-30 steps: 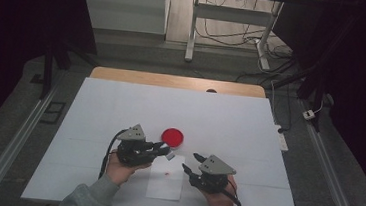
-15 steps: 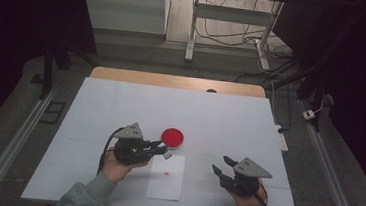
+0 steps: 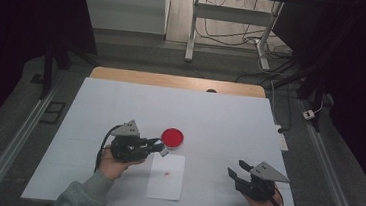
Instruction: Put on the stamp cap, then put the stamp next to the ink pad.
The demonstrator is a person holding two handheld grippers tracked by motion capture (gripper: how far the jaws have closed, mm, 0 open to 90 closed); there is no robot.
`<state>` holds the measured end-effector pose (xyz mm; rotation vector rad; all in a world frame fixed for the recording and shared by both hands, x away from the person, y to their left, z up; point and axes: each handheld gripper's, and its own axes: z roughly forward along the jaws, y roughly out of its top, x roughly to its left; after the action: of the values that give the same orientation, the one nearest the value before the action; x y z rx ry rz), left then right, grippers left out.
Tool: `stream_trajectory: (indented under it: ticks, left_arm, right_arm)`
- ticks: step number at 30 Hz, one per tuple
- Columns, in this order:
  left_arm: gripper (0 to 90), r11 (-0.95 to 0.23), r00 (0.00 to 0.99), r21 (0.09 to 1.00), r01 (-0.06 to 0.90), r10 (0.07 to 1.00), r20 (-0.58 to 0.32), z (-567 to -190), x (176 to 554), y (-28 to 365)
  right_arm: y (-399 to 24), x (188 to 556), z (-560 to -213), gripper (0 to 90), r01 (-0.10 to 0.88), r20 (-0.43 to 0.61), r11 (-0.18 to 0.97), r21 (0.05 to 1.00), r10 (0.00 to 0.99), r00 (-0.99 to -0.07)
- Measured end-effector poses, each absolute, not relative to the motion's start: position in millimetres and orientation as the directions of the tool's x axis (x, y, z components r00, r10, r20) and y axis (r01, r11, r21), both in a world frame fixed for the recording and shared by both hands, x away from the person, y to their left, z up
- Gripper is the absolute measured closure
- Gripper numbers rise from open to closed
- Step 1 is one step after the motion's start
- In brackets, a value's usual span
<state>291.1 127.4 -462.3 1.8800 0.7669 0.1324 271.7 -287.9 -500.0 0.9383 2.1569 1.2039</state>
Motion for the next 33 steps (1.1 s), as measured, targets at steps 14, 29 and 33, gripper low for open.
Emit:
stream_trajectory:
  ticks: [14, 29, 33]
  left_arm:
    - [75.9, -0.292, 0.755, 0.841, 0.454, 0.628, -0.19, -469.8, 300.2, 133.4]
    - [75.8, -0.342, 0.705, 0.796, 0.5, 0.694, -0.144, -485.6, 318.7, 137.2]
    - [75.7, -0.352, 0.689, 0.783, 0.514, 0.713, -0.131, -490.4, 324.5, 137.6]
  right_arm:
    - [-289.1, 273.6, -499.8, 48.0, 0.324, -0.104, 0.383, 0.865, 0.769, -0.631]
    - [-287.7, 275.4, -501.8, 47.7, 0.332, -0.111, 0.392, 0.858, 0.773, -0.625]
    - [-287.5, 276.2, -502.7, 47.7, 0.334, -0.112, 0.395, 0.856, 0.773, -0.625]
